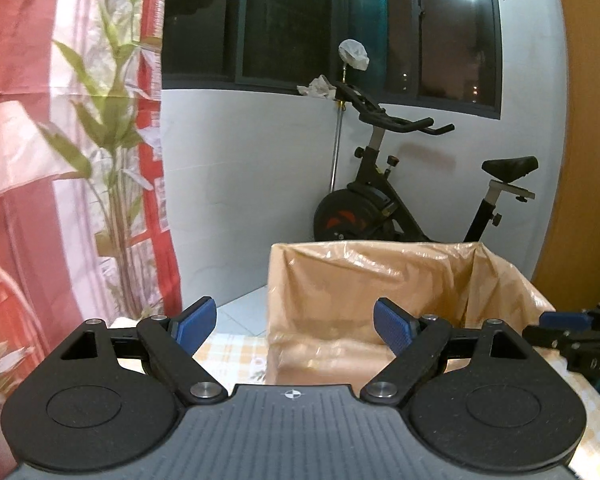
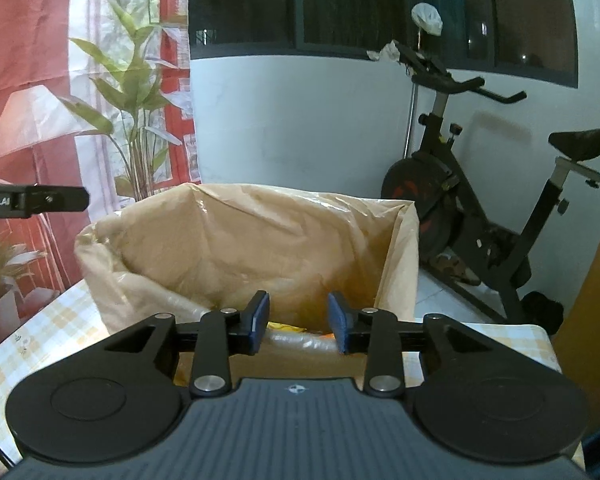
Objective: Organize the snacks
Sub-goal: 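Withdraw both open tools from the box back toward the snack pile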
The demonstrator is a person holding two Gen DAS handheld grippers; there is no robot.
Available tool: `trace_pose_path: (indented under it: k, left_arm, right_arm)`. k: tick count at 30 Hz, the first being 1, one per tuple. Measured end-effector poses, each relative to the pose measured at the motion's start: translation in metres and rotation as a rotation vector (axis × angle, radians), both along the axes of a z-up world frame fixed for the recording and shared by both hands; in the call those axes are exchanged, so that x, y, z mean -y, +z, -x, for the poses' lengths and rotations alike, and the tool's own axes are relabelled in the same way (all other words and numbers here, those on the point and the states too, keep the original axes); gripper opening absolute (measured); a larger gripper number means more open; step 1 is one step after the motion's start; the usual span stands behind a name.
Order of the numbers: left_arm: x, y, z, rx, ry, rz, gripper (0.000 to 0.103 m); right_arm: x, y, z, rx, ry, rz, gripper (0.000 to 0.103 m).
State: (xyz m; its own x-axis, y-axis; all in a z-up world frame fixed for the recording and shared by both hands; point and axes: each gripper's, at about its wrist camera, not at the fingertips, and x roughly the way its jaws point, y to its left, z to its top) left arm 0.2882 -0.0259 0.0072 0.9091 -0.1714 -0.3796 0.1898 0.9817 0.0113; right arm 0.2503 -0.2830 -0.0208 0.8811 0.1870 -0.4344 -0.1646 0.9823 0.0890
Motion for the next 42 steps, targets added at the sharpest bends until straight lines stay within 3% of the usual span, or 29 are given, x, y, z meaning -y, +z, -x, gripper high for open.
trace_pose_path:
  k: [13,32,38,42]
  left_arm:
    - [-0.031,-0.031,0.063,-0.053,0.022,0.017,0.087]
    - [-0.036,-0.086,0.117,-0.086,0.068,0.062,0.087]
    - [-0.031,-0.107,0.127,-0.120,0.057,0.094,0.087]
    - [-0.031,-0.119,0.131,-0.143,0.059,0.116,0.087]
  right_arm:
    - [-0.007,-0.013,0.052,0.016,0.024,-0.023,0.038]
    - [-0.009,-0.076,0.100,-0.048,0.017,-0.057,0.038]
    - [-0.017,-0.095,0.119,-0.058,0.041,-0.021,0.038]
    - [-0.025,-0.112,0.130,-0.089,0.053,-0.018,0.047]
